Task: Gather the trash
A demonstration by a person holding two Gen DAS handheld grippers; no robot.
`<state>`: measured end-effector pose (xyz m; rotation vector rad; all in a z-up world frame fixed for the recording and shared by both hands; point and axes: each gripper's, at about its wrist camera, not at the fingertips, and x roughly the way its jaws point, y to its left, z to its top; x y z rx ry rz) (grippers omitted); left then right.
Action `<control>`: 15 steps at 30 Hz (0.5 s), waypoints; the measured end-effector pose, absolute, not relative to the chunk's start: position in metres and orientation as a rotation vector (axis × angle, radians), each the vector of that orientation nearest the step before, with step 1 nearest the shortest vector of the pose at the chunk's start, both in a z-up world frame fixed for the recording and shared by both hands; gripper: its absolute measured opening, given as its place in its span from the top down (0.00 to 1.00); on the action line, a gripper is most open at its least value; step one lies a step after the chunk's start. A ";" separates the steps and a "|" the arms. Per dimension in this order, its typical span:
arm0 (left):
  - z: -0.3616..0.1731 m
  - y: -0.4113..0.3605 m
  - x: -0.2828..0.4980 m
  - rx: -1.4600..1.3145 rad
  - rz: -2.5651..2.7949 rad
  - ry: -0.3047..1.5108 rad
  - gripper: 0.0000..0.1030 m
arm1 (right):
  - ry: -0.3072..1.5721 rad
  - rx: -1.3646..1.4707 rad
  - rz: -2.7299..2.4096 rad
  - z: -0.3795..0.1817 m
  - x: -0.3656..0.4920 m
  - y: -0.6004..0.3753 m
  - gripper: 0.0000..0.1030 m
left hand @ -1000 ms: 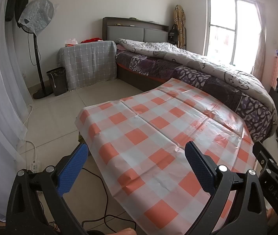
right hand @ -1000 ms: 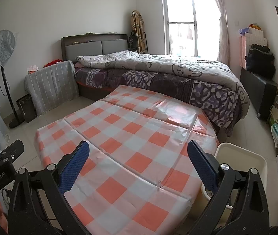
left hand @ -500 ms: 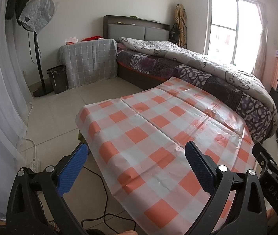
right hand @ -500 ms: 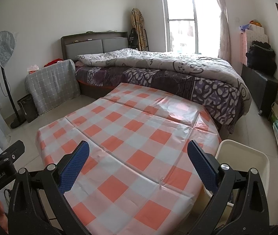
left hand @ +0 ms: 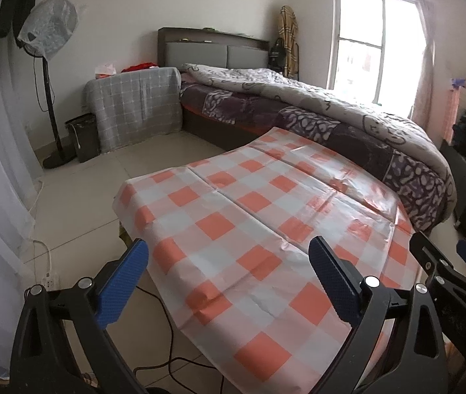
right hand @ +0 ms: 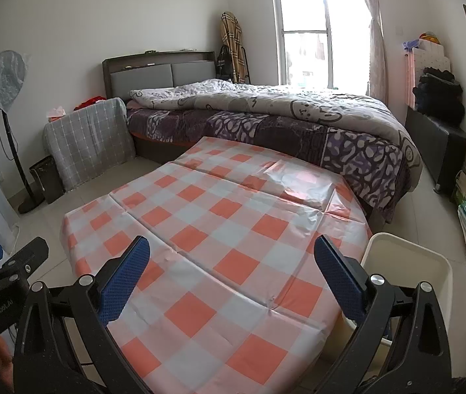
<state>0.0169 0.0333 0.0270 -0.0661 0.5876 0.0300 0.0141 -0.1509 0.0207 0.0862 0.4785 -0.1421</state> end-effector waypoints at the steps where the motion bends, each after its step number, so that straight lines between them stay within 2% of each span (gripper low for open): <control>1: 0.027 0.033 0.017 -0.066 0.030 0.586 0.08 | 0.479 0.087 -0.142 0.020 0.013 -0.150 0.07; 15: 0.031 0.033 0.018 -0.069 0.033 0.579 0.09 | 0.485 0.088 -0.140 0.018 0.013 -0.150 0.07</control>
